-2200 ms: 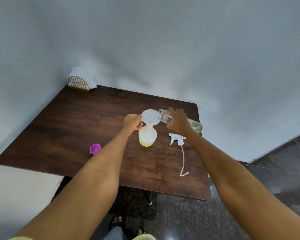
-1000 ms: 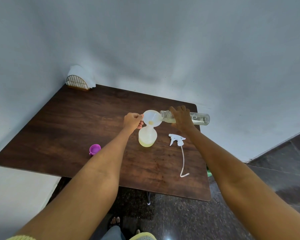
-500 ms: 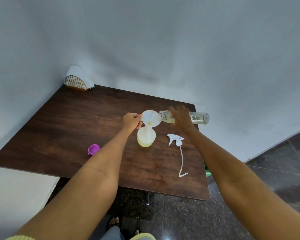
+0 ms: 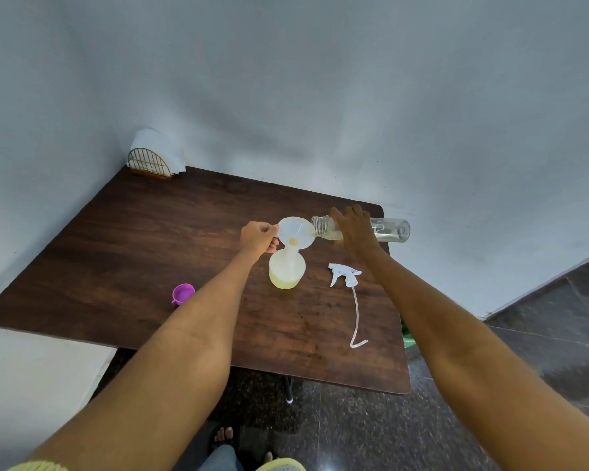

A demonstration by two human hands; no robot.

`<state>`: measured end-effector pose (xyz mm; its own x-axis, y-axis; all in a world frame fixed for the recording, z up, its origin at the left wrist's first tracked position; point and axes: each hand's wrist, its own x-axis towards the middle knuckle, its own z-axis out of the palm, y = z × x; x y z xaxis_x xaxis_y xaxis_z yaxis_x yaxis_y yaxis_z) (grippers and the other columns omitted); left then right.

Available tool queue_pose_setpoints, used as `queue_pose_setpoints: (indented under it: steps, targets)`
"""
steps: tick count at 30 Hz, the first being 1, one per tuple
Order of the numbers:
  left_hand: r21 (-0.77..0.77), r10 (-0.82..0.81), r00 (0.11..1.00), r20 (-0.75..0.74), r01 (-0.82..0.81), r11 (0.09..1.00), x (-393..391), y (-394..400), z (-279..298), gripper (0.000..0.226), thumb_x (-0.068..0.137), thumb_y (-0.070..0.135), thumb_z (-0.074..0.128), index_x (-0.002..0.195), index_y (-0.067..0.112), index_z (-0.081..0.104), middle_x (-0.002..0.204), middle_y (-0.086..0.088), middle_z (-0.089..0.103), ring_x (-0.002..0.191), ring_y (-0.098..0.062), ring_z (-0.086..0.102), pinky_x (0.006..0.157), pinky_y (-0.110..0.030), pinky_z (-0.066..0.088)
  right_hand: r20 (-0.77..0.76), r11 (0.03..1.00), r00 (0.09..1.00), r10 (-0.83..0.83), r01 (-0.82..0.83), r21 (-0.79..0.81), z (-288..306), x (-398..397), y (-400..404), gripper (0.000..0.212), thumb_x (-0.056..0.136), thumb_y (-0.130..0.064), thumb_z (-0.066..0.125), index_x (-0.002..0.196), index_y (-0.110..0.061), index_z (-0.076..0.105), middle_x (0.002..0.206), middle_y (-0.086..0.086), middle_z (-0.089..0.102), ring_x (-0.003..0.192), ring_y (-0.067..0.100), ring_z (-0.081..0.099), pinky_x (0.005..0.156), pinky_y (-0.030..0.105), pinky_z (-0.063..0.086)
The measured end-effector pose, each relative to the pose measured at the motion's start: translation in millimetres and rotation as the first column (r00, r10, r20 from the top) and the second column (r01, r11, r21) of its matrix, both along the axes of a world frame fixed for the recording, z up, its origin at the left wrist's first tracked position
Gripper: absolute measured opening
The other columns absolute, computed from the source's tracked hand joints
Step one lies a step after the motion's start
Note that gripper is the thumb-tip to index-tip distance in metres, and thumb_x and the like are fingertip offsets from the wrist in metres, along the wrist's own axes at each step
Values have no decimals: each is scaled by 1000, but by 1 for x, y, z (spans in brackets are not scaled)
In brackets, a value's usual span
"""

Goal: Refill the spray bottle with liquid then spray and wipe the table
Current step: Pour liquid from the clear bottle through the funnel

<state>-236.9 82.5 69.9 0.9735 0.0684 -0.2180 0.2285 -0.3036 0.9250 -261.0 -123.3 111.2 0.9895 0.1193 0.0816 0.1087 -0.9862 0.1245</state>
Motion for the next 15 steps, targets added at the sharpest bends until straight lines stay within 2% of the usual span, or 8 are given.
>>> queue_pose_setpoints:
  steps: [5,9,15]
  targets:
    - [-12,0,1000,6,0,1000,-1,0,0,25,92,19,57,91,-3,70,62,-4,60,50,-11,57,65,-26,57,10,1000,1000,5,-5,22,1,1,0,53,76,-17,66,125,-11,46,113,20,55,108,36,46,89,44,38]
    - [-11,-2,1000,4,2,1000,-1,0,2,25,92,19,56,90,-2,70,61,-3,60,51,-11,57,61,-23,56,-8,1000,1000,6,-6,12,0,1,0,55,77,-17,66,128,-12,44,116,20,54,111,35,45,91,44,38]
    - [-10,2,1000,3,-2,1000,1,1,-1,25,92,18,57,90,-3,70,59,-2,60,35,-2,54,51,-16,55,2,1000,1000,17,-17,15,-1,1,0,56,76,-15,68,126,-12,46,116,20,55,110,35,46,91,44,38]
